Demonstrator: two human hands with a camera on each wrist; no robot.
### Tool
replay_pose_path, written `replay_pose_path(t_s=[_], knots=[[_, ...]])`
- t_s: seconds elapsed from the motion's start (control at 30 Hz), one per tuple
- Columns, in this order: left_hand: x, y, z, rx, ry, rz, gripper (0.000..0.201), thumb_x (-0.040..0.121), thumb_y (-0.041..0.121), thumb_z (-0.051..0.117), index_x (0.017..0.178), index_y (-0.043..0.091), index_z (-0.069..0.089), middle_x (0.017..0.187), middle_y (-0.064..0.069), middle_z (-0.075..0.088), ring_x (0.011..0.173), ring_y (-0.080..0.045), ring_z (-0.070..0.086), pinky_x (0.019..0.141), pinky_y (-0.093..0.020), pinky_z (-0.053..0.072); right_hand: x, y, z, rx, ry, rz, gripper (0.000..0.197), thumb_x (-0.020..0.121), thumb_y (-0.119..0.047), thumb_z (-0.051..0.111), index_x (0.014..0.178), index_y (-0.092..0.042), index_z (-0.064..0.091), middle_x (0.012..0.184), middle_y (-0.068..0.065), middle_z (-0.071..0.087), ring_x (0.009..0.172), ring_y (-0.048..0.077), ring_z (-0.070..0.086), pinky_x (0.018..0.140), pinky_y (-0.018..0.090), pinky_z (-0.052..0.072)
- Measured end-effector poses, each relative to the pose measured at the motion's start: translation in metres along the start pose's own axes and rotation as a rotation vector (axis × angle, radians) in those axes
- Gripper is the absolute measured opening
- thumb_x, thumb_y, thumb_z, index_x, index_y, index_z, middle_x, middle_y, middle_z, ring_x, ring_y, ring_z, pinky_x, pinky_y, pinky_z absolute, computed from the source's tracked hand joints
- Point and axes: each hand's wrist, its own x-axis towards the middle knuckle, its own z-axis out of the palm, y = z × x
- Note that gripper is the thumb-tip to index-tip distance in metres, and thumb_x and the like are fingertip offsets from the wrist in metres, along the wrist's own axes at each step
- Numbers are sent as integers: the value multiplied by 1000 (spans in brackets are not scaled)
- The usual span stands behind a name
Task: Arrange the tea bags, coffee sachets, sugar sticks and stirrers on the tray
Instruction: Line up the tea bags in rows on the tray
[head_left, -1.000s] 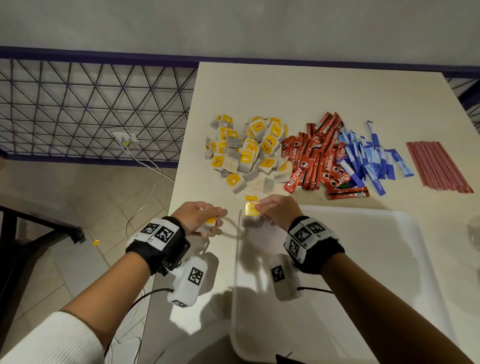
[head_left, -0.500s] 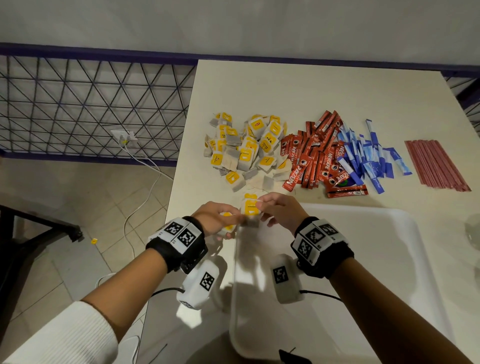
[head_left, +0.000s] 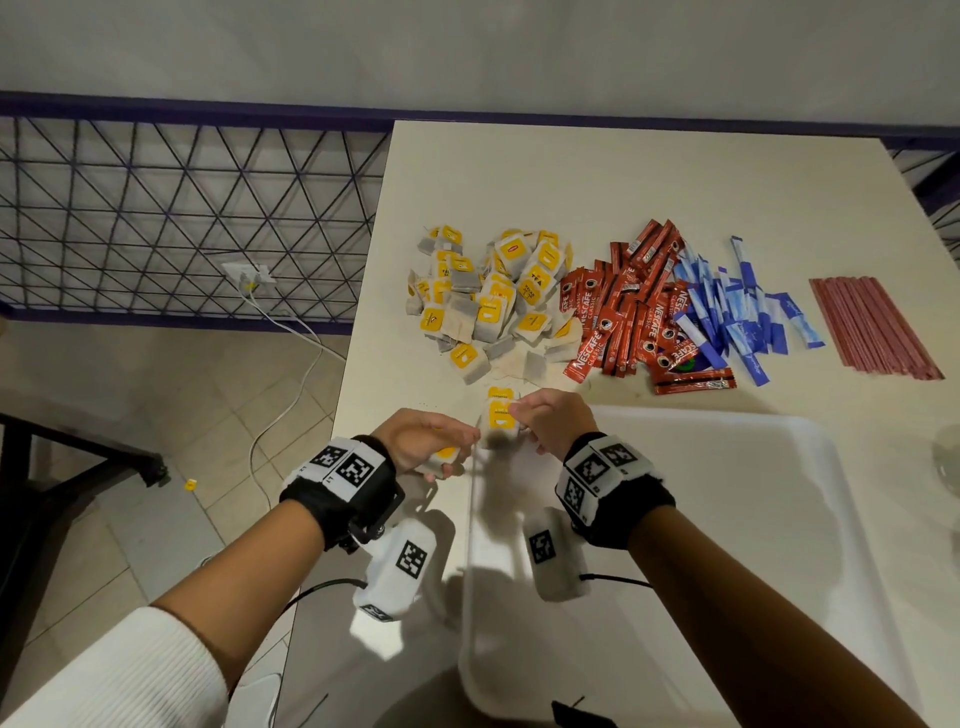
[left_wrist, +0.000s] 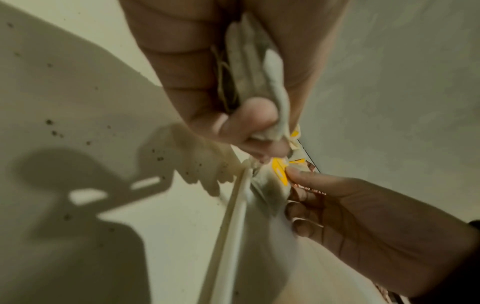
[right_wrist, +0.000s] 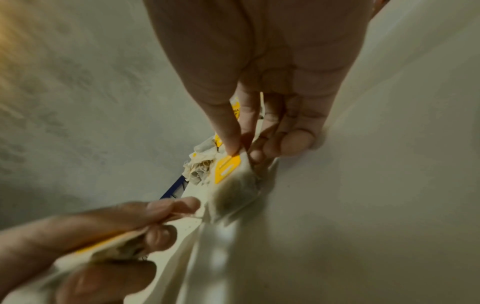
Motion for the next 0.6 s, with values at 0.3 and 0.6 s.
replay_pose_path(t_s=[0.3, 0.6], knots=[[13, 11, 4, 2, 57, 70, 18, 77, 13, 75, 82, 13, 57, 68, -7, 58, 36, -14, 48, 49, -25, 38, -1, -1, 9, -17, 59, -12, 11, 83, -23, 63, 74, -21, 57, 95, 13, 69, 84, 26, 61, 84, 38, 51], [4, 9, -6, -117, 80, 100, 14, 90, 25, 59, 83, 15, 53, 60, 0, 60, 35, -11, 47, 43, -16, 39, -5, -3, 6, 75, 108, -29, 17, 85, -27, 61, 96, -18, 52, 93, 7, 63, 94, 29, 62, 90, 42, 50]])
